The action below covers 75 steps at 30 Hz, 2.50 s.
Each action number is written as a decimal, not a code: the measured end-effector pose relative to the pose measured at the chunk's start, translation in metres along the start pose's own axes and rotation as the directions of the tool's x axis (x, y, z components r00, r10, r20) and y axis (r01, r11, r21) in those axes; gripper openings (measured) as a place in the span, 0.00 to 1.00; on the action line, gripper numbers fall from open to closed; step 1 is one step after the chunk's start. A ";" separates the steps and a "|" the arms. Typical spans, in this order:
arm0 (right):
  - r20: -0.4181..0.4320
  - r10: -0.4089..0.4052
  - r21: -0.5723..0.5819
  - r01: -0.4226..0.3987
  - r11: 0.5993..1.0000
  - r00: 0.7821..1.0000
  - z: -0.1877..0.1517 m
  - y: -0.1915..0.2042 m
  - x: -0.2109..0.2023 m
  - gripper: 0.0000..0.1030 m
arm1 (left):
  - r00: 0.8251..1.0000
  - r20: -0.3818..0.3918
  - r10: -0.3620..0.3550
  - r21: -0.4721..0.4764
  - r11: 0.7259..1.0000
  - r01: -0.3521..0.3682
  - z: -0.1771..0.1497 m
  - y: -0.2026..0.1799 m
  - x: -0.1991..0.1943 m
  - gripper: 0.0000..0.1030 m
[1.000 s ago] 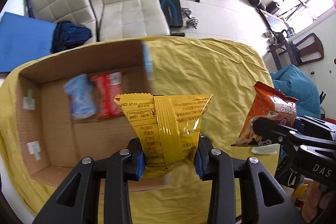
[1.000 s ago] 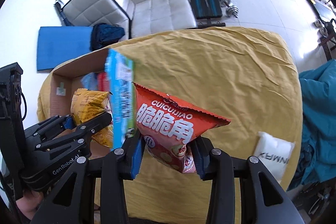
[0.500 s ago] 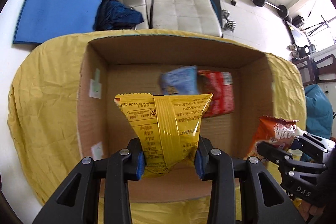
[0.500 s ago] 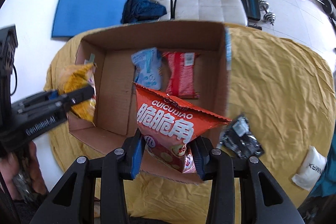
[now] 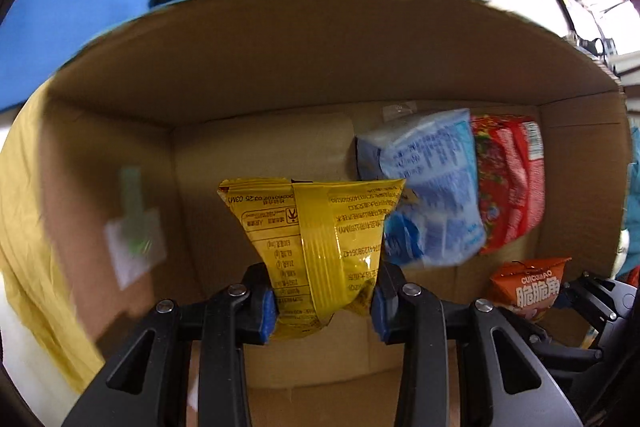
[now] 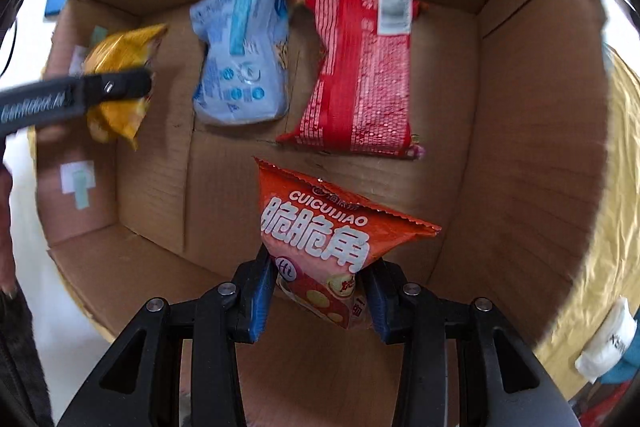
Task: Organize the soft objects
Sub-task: 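Carry the yellow packet and red-orange bag over the cardboard box with both tools, then open both tools to drop the packets into the box, then move both tools away from the box toward the black packet and white pouch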
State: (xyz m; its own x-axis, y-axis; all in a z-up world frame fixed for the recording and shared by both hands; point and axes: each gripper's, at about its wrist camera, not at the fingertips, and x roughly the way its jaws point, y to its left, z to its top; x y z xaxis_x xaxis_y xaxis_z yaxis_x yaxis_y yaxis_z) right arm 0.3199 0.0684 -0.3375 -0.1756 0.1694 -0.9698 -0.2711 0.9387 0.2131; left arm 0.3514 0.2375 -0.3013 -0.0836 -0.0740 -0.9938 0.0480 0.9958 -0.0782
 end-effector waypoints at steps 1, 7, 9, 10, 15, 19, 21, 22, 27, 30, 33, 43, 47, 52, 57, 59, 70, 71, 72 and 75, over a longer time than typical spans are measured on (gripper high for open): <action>0.001 0.002 -0.002 -0.002 1.000 1.000 0.002 -0.003 0.005 0.42 | 1.000 -0.006 0.003 0.006 1.000 -0.003 0.003 -0.002 0.003 0.33; 0.010 0.015 -0.011 -0.015 1.000 1.000 0.008 -0.008 0.011 0.43 | 1.000 -0.017 0.007 0.008 1.000 -0.007 0.020 -0.008 0.016 0.36; 0.032 0.018 -0.012 -0.018 1.000 0.999 0.011 -0.009 0.007 0.43 | 1.000 -0.024 -0.006 -0.006 1.000 0.005 0.024 -0.007 0.017 0.36; 0.036 0.006 -0.026 -0.005 1.000 0.999 0.012 -0.009 0.006 0.44 | 1.000 -0.028 -0.011 -0.015 1.000 0.011 0.025 -0.007 0.016 0.37; 0.028 -0.010 -0.044 0.011 0.999 1.000 0.010 -0.009 0.003 0.52 | 1.000 -0.009 0.004 -0.029 1.000 -0.004 0.024 -0.004 0.005 0.40; 0.032 -0.025 -0.054 0.026 0.998 0.999 0.005 -0.004 -0.007 0.59 | 1.000 0.027 0.003 -0.045 0.999 -0.001 0.017 0.001 -0.014 0.48; 0.038 -0.020 -0.053 0.022 0.998 0.999 0.003 -0.001 -0.011 0.64 | 0.999 0.054 -0.003 -0.055 0.998 0.006 0.011 0.002 -0.026 0.48; 0.045 -0.015 -0.050 0.018 0.999 0.999 0.001 0.004 -0.011 0.66 | 0.998 0.065 -0.005 -0.059 0.998 0.009 0.012 0.006 -0.032 0.49; 0.102 -0.010 -0.017 0.012 1.000 0.995 -0.004 0.009 -0.036 0.91 | 0.991 0.134 -0.023 -0.075 0.997 0.033 -0.002 0.007 -0.062 0.50; 0.153 -0.041 0.011 0.040 0.999 0.987 -0.006 0.016 -0.056 0.94 | 0.983 0.179 -0.039 -0.086 0.995 0.055 -0.022 0.007 -0.081 0.60; 0.192 -0.058 0.054 0.049 0.997 0.980 -0.008 0.018 -0.074 0.99 | 0.971 0.233 -0.048 -0.090 0.993 0.071 -0.042 0.006 -0.095 0.81; 0.339 -0.190 0.129 0.154 0.980 0.922 -0.042 0.034 -0.121 1.00 | 0.927 0.376 -0.017 -0.158 0.984 0.082 -0.103 0.004 -0.132 0.99; 0.363 -0.178 0.147 0.132 0.980 0.915 -0.060 0.038 -0.131 1.00 | 0.909 0.417 0.015 -0.159 0.986 0.057 -0.125 0.000 -0.145 1.00; 0.386 -0.160 0.154 0.107 0.982 0.909 -0.088 0.042 -0.141 1.00 | 0.876 0.474 0.086 -0.167 0.986 -0.006 -0.154 -0.010 -0.160 1.00; 0.418 -0.151 0.164 0.089 0.982 0.896 -0.113 0.042 -0.155 1.00 | 0.866 0.489 0.103 -0.146 0.989 -0.035 -0.175 -0.024 -0.167 1.00; 0.429 -0.142 0.166 0.077 0.983 0.892 -0.122 0.041 -0.160 1.00 | 0.864 0.492 0.107 -0.146 0.988 -0.039 -0.179 -0.028 -0.169 1.00; 0.383 -0.155 0.258 0.056 0.965 0.910 -0.148 -0.061 -0.177 1.00 | 0.915 0.386 0.121 -0.133 0.988 -0.075 -0.163 -0.064 -0.117 0.99; 0.368 -0.180 0.289 0.072 0.955 0.912 -0.152 -0.082 -0.177 1.00 | 0.921 0.377 0.094 -0.121 0.991 -0.051 -0.162 -0.075 -0.112 1.00; 0.349 -0.203 0.323 0.087 0.943 0.915 -0.156 -0.102 -0.176 1.00 | 0.926 0.371 0.066 -0.102 0.994 -0.031 -0.160 -0.090 -0.108 0.99; 0.277 -0.252 0.459 0.103 0.882 0.927 -0.182 -0.179 -0.170 1.00 | 0.934 0.358 0.013 -0.059 0.998 0.009 -0.152 -0.135 -0.106 0.99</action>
State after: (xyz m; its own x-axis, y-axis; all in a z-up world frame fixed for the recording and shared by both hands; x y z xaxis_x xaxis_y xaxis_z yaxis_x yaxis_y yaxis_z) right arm 0.2259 -0.1827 -0.1893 0.1676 0.0033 -0.9859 0.1771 0.9836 0.0334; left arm 0.2026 0.1195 -0.1738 0.2788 -0.0757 -0.9574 -0.0118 0.9965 -0.0822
